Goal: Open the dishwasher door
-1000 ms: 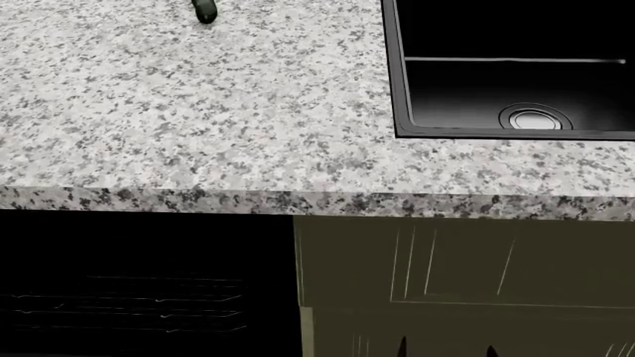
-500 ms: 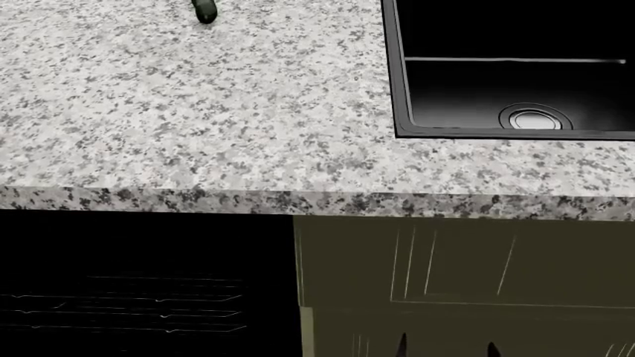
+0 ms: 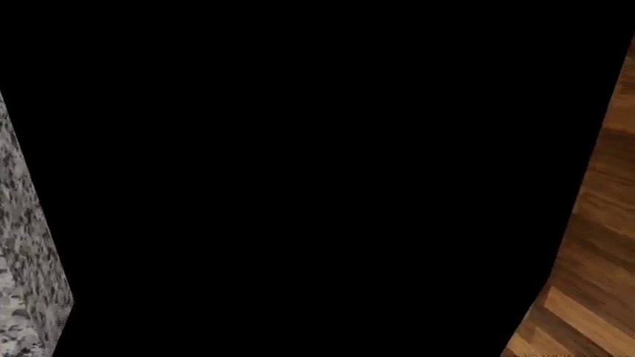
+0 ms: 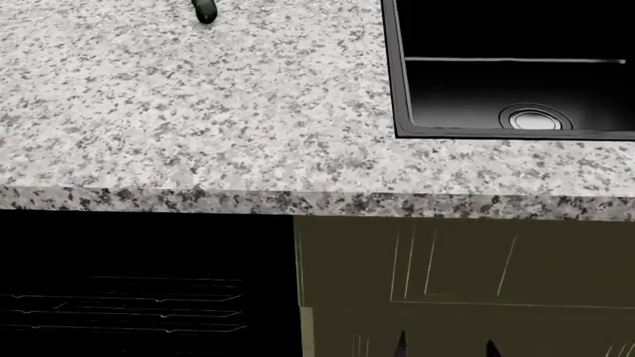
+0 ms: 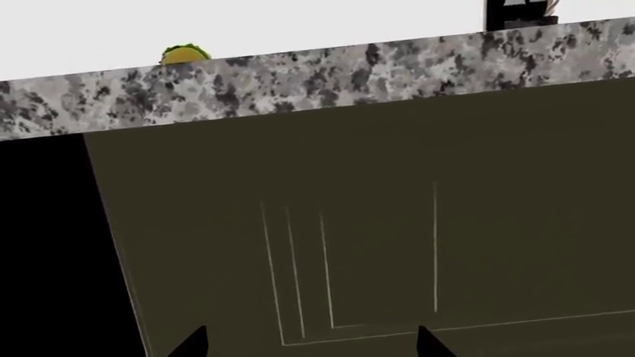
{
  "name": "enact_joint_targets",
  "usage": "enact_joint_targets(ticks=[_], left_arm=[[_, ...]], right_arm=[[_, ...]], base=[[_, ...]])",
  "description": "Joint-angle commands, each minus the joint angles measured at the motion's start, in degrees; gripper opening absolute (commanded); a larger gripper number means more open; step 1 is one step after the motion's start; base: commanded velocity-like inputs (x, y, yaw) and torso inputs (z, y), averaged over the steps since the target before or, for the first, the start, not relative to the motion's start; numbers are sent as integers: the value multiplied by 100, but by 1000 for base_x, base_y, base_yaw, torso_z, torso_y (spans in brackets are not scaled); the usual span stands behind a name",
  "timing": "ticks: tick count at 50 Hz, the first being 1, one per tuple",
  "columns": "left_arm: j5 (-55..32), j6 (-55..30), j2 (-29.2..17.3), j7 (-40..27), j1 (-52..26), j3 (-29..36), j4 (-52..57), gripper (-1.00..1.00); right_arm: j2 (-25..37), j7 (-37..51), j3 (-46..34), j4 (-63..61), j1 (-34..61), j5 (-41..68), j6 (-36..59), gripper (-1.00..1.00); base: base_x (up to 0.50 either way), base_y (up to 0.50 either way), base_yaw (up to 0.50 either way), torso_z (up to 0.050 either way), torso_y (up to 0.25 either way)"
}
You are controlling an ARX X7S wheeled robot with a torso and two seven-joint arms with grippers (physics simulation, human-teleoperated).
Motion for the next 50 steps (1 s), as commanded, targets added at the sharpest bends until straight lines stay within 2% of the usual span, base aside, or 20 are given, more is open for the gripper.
enact_joint_targets(ticks=[1,18,31,40,50], left_arm=[[-2732,425,372,726,581,791,-698,-100],[-3563,1137,658,203,1231,639,-1587,-100],[-3926,1514,870,-92,1632,794,-2141,-100],[-4197,1994,1094,2,1796,1280,-2795,-100],[-4539,2212,1146,-385,1893,1528,-3205,-100]], right_arm=[[-1,10,-43,-17,18,-6,13,100],[-46,21,-168,15,188,-29,105,100],[32,85,-102,-151,238,73,199,100],[51,119,-61,-157,236,115,178,100],[45,134,-100,-147,258,111,189,100]], base=[[14,-5,-6,0,0],[5,-5,-7,-5,0],[8,-6,-8,-5,0],[7,-3,-5,-6,0],[-3,-5,-1,-3,0]])
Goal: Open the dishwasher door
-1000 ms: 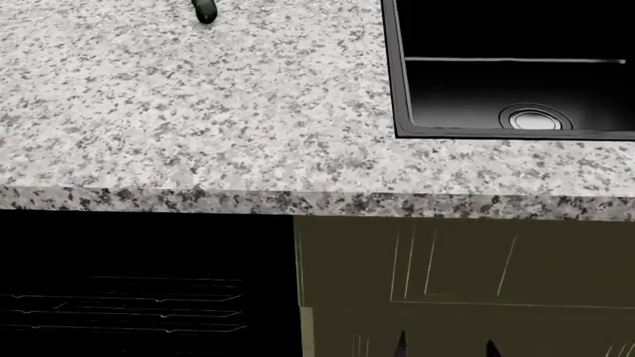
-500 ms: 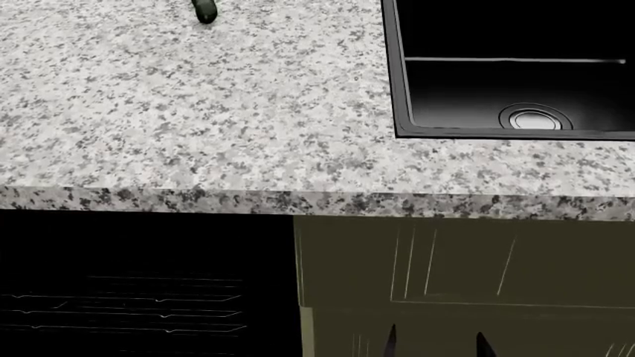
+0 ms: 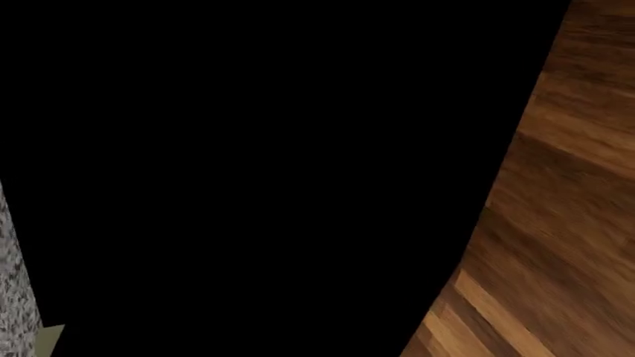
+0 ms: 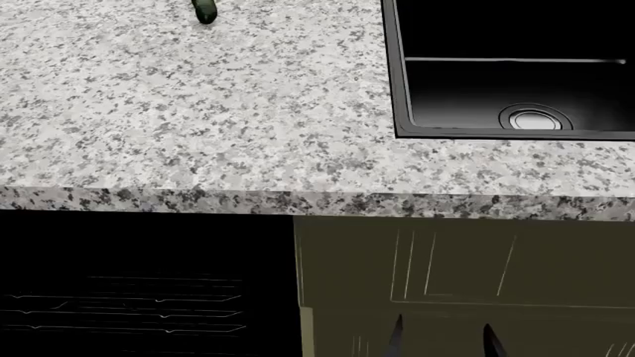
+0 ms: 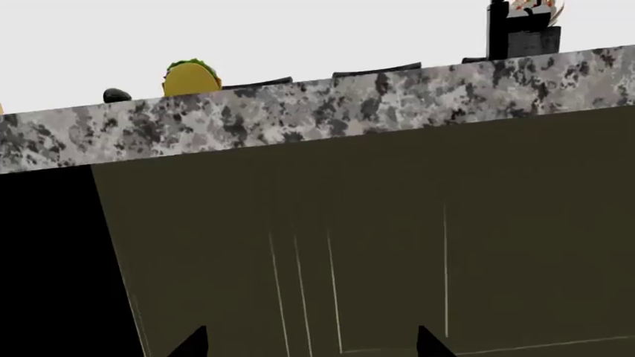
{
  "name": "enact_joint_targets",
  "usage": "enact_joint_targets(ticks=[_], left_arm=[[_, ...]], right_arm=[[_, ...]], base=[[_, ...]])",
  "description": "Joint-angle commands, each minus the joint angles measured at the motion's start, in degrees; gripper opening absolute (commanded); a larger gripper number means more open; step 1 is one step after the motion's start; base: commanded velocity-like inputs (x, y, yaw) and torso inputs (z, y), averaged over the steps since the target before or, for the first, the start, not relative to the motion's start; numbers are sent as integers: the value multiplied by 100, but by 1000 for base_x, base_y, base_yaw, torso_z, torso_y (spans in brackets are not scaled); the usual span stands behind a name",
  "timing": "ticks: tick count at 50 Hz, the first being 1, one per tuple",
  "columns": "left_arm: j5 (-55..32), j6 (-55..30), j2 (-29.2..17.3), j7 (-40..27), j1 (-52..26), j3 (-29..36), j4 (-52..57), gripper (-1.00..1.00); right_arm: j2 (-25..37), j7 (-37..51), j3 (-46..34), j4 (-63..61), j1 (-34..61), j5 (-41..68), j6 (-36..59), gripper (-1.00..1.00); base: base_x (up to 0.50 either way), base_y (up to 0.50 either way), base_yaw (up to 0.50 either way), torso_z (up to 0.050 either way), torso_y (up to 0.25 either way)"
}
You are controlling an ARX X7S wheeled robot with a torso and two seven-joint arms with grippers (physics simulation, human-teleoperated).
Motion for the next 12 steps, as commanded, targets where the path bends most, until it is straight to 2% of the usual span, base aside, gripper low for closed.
enact_joint_targets(ticks=[1,12], left_arm=[[-2622,1146,456,3802,402,1271,-1388,-100],[-2886,1445,595,3726,408,1809,-1866,-100]], right_arm=[[7,29,-15,-34,26,14,32,100],[14,31,-24,16,-5,18,-32,100]], base=[[0,-6,0,0,0],[-9,-7,0,-4,0]])
